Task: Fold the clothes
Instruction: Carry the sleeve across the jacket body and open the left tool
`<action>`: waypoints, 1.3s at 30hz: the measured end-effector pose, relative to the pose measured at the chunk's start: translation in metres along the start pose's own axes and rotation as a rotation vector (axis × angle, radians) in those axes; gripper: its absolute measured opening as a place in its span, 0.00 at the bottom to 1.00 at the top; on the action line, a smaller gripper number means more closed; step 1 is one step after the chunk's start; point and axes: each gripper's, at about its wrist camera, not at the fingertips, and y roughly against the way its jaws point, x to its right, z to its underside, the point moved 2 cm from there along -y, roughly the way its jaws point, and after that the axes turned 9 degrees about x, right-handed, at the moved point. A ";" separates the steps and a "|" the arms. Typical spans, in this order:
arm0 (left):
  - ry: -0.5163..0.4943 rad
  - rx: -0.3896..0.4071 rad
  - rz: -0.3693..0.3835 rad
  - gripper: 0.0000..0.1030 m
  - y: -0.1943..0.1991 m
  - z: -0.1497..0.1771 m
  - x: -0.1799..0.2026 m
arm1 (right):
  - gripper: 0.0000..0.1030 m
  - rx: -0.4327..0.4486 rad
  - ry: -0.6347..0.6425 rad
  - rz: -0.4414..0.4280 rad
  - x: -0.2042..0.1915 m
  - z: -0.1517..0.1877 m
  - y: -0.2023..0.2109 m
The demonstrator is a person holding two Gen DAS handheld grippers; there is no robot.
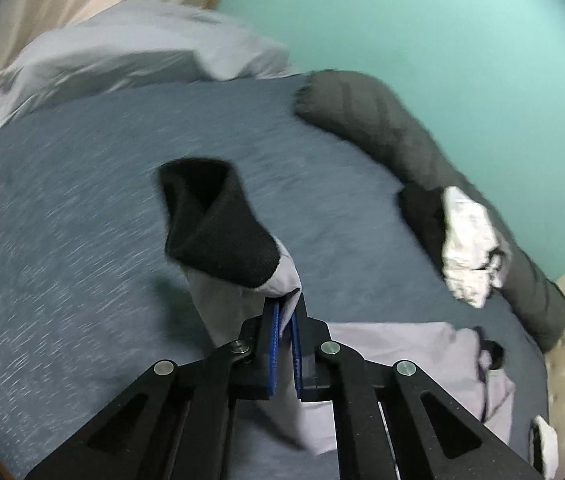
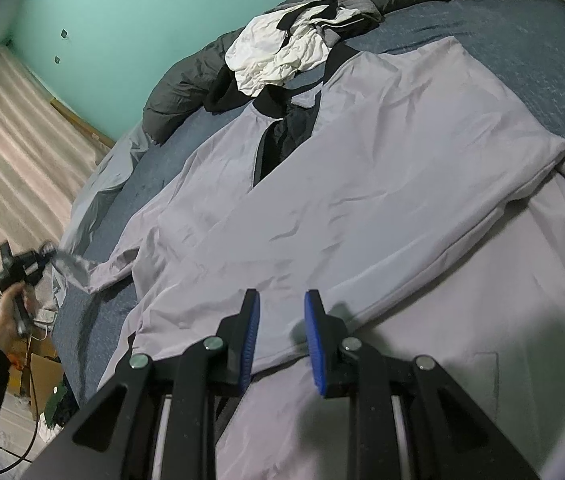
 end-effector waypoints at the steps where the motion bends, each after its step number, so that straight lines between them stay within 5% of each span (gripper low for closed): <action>1: -0.015 0.000 0.019 0.04 0.000 -0.002 0.013 | 0.22 -0.001 -0.003 0.000 0.001 0.000 0.000; 6: -0.100 -0.008 0.135 0.04 -0.013 -0.009 0.100 | 0.22 -0.002 -0.017 -0.007 0.005 0.000 0.001; 14: -0.302 -0.062 0.340 0.03 -0.009 0.026 0.267 | 0.22 0.007 -0.045 -0.021 0.015 -0.004 0.006; 18: -0.392 -0.112 0.477 0.03 0.004 0.073 0.345 | 0.22 0.019 -0.074 -0.023 0.023 -0.008 0.012; 25: -0.537 -0.288 0.662 0.03 0.013 0.208 0.450 | 0.22 0.077 -0.132 -0.028 0.044 -0.021 0.037; 32: -0.644 -0.455 0.712 0.03 0.021 0.332 0.455 | 0.22 0.153 -0.240 -0.023 0.082 -0.036 0.067; 39: -0.674 -0.514 0.679 0.04 0.014 0.371 0.430 | 0.33 0.180 -0.380 -0.064 0.111 -0.036 0.076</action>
